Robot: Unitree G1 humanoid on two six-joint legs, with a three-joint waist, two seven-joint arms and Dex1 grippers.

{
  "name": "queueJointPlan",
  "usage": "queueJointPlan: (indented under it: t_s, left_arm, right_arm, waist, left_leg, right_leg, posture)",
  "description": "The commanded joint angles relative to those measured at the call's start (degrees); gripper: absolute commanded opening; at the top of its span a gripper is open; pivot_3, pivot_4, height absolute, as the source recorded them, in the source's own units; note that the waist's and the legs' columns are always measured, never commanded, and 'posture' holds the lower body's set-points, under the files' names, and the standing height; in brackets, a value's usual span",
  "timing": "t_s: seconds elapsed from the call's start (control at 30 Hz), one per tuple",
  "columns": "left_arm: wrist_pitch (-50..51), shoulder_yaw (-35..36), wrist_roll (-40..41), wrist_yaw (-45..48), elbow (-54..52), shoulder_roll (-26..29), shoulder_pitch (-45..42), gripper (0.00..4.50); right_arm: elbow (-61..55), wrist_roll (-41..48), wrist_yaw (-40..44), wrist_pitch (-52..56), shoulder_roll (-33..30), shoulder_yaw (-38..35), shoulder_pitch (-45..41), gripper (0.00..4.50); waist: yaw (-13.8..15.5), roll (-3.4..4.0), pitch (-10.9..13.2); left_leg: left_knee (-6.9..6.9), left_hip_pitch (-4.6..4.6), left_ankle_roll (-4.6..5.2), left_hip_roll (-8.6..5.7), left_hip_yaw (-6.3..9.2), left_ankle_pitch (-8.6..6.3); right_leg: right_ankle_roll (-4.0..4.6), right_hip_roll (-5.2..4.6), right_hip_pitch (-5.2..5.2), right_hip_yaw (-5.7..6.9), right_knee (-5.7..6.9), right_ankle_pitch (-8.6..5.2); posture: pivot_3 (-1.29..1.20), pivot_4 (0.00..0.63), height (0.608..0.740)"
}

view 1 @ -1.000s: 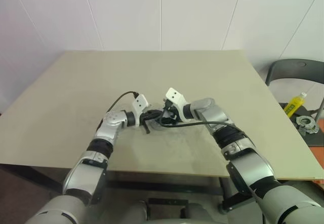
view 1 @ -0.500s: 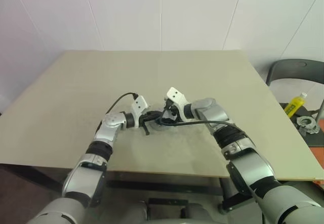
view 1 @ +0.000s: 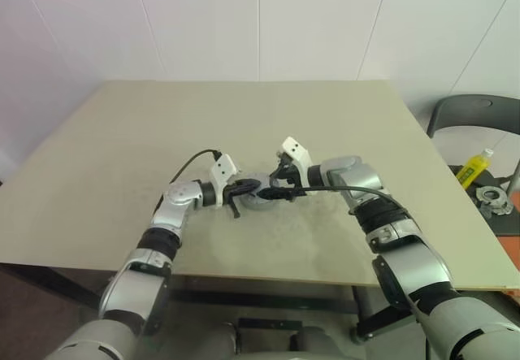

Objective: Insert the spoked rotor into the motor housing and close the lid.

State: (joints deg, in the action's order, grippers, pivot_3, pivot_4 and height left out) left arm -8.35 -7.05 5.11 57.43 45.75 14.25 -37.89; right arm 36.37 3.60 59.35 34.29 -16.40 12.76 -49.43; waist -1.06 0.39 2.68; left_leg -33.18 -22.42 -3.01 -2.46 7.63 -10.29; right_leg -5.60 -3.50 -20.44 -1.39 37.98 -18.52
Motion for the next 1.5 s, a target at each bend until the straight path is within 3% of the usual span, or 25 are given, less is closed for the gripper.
queueJointPlan:
  t_s: [0.03, 0.23, 0.47, 0.9, 1.13, 1.5]
  left_arm:
    - [1.61, -1.18, -1.18, 0.75, 0.13, 0.48, 1.69, 0.0]
    - [1.75, -1.67, -1.68, 0.63, -0.22, 0.5, 2.18, 0.0]
    - [1.34, -1.92, -1.9, 0.55, -0.15, 0.46, 2.58, 0.0]
    - [0.72, -1.99, -1.99, 0.28, 0.07, 0.17, 2.37, 0.0]
    - [0.47, -1.97, -1.83, 0.47, 0.11, 0.28, 2.33, 0.0]
    - [0.19, -2.07, -1.76, 0.74, -0.02, 0.31, 2.22, 0.0]
  right_arm:
    - [-1.6, 2.28, -0.2, 1.73, -1.42, -3.04, -1.4, 4.49]
    - [-3.63, 3.6, -1.09, 6.62, -5.7, -5.05, 1.19, 4.49]
    - [-12.17, 9.33, 0.98, 21.41, -10.05, -6.63, 6.42, 4.49]
    - [-11.54, 19.19, -18.35, 42.2, 3.57, -22.86, 5.97, 4.49]
    - [-7.04, 20.67, -28.79, 43.66, 7.49, -31.92, 4.02, 4.49]
    - [-1.49, 24.05, -38.02, 44.58, 11.18, -39.3, 1.89, 4.49]
  waist:
    - [0.0, 0.0, 0.0]
    - [0.16, -0.01, 0.0]
    - [0.19, -0.01, 0.0]
    - [0.32, -0.03, 0.0]
    - [0.2, -0.03, -0.02]
    - [0.04, -0.04, -0.06]
  left_leg:
    - [0.0, 0.0, 0.0, 0.0, 0.0, 0.0]
    - [0.0, -0.01, 0.0, 0.0, 0.0, 0.0]
    - [0.0, -0.02, 0.0, -0.01, -0.1, 0.0]
    - [0.0, -0.03, 0.0, 0.0, -0.01, 0.0]
    - [-0.01, 0.0, 0.0, 0.0, -0.01, 0.0]
    - [-0.02, 0.03, 0.01, 0.01, -0.02, 0.0]
  right_leg:
    - [0.0, 0.0, 0.0, 0.0, 0.0, 0.0]
    - [0.01, -0.02, 0.0, 0.0, -0.01, 0.0]
    - [0.03, -0.05, 0.01, 0.0, -0.04, -0.02]
    - [0.03, -0.06, 0.01, -0.01, -0.05, -0.01]
    - [0.11, -0.04, 0.02, -0.01, -0.04, -0.05]
    - [0.19, -0.04, 0.04, -0.02, -0.03, -0.08]
  posture:
    - [0.0, 0.0, 0.74]
    - [0.0, 0.0, 0.74]
    - [0.0, 0.0, 0.74]
    - [0.0, 0.0, 0.74]
    - [0.0, 0.0, 0.74]
    - [0.0, 0.0, 0.74]
